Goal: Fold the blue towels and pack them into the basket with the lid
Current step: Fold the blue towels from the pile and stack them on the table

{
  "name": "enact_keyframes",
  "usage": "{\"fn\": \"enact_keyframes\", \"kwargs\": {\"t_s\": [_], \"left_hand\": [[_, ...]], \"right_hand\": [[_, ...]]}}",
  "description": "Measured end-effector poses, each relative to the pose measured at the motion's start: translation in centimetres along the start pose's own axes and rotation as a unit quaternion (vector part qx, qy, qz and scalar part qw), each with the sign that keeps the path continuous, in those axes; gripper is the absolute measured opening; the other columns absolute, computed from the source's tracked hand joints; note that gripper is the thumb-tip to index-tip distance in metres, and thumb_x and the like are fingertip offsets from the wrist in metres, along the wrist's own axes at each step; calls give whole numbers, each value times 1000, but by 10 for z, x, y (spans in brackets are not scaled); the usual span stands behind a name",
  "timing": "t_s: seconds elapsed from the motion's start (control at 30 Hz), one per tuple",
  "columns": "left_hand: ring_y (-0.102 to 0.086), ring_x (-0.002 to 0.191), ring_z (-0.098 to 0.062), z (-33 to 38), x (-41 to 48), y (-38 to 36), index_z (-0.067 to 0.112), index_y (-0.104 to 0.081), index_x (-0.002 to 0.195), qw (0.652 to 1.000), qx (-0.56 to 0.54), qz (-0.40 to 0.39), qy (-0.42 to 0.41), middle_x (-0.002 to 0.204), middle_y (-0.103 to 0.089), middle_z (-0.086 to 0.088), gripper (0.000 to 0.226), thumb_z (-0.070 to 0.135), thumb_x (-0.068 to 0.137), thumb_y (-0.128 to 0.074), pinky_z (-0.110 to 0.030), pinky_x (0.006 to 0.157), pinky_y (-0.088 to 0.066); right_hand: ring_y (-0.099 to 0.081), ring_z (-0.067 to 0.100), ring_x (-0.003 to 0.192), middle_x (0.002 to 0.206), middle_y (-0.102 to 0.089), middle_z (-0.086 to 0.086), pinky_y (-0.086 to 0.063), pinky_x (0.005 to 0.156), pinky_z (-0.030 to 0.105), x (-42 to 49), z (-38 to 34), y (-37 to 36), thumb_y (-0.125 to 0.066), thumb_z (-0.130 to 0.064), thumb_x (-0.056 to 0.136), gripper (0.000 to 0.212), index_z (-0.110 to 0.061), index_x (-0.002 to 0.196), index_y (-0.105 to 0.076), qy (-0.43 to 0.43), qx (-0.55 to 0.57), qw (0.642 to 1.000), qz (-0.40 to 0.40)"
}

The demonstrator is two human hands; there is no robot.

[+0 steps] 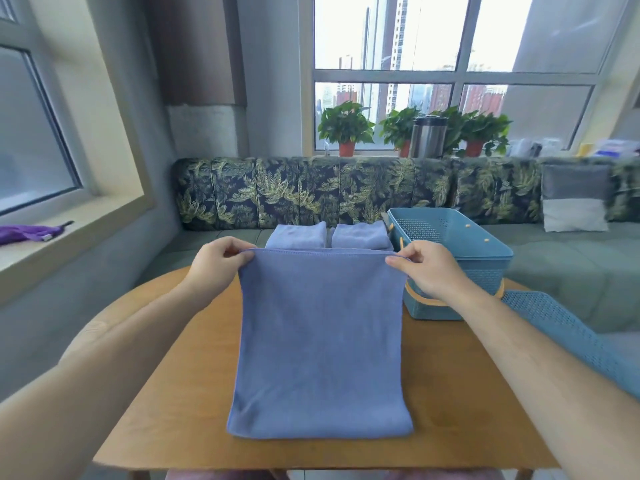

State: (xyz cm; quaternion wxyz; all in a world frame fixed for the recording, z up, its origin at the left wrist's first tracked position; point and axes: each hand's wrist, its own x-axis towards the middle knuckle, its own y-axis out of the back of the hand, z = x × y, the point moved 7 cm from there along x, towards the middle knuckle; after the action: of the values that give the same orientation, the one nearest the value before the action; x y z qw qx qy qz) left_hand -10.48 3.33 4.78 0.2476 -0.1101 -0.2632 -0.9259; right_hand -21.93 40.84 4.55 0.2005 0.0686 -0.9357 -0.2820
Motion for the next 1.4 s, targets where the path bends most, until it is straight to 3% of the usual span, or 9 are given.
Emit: {"fn": "enact_keyframes", "kwargs": {"t_s": [0.17,0.33,0.5,0.6,0.77,0.9,1.17,1.3,1.4], "left_hand": [[-69,86,-21,27,11,23,27,-76,88,999,-37,-24,-9,92,-76,-1,6,23,84,-74,-50,89,-55],[-61,87,-21,64,-7,43,14,-68,90,992,-91,-65,-52,92,-66,-8,15,-1,88,-71,-40,89,-49],[-61,92,-19,86,-25,72,24,-74,105,985,-94,-115,-84,97,-68,-2,27,29,79,-79,-42,93,-44],[-64,88,-19,89,-17,75,23,-75,98,990,-50,-95,-86,93,-72,-3,16,28,83,-77,-43,92,-48],[-55,70,-13,84,5,59,25,-72,86,993,95,-39,-61,79,-65,4,8,19,91,-72,-26,69,-44],[-54,67,-8,75,23,45,19,-71,90,994,109,1,-29,81,-66,3,4,15,91,-72,-21,60,-39],[-62,69,-10,86,46,51,18,-73,92,997,49,44,-35,86,-74,-2,8,10,90,-71,-26,70,-51],[-60,77,-11,70,23,49,24,-73,91,999,43,20,-22,89,-73,3,5,19,90,-73,-28,74,-47],[-56,67,-2,42,-11,35,22,-72,91,999,32,-22,-8,89,-72,8,3,19,92,-71,-20,60,-40]], "right_hand": [[-50,14,65,72,-57,-1,-39,63,33,0,-27,26,-78,-38,87,31,-15,76,-60,32,-35,999,1],[-66,31,84,94,-68,15,-53,84,51,-19,-64,59,-83,-27,82,22,-23,96,-66,55,-23,998,-37],[-69,31,90,88,-76,3,-52,88,47,-51,-116,99,-78,-23,87,3,-24,89,-77,104,-58,990,-80],[-68,30,87,84,-76,2,-53,85,44,-49,-130,103,-77,-29,87,5,-28,82,-76,99,-71,989,-79],[-55,4,50,60,-66,-10,-47,62,25,-19,-116,85,-76,-27,89,6,-22,86,-76,53,-103,991,-69],[-68,12,68,73,-75,3,-48,72,27,5,-102,62,-72,-19,93,7,-18,87,-75,28,-102,993,-49],[-68,16,89,88,-73,-4,-51,84,33,26,-99,58,-65,-17,95,11,-21,95,-75,49,-65,993,84],[-63,11,92,95,-70,-9,-43,80,31,9,-80,52,-66,-21,96,9,-25,96,-73,51,-66,995,46],[-60,4,85,91,-70,-11,-43,81,32,-18,-48,38,-68,-20,95,11,-29,90,-72,31,-60,998,-13]]}}
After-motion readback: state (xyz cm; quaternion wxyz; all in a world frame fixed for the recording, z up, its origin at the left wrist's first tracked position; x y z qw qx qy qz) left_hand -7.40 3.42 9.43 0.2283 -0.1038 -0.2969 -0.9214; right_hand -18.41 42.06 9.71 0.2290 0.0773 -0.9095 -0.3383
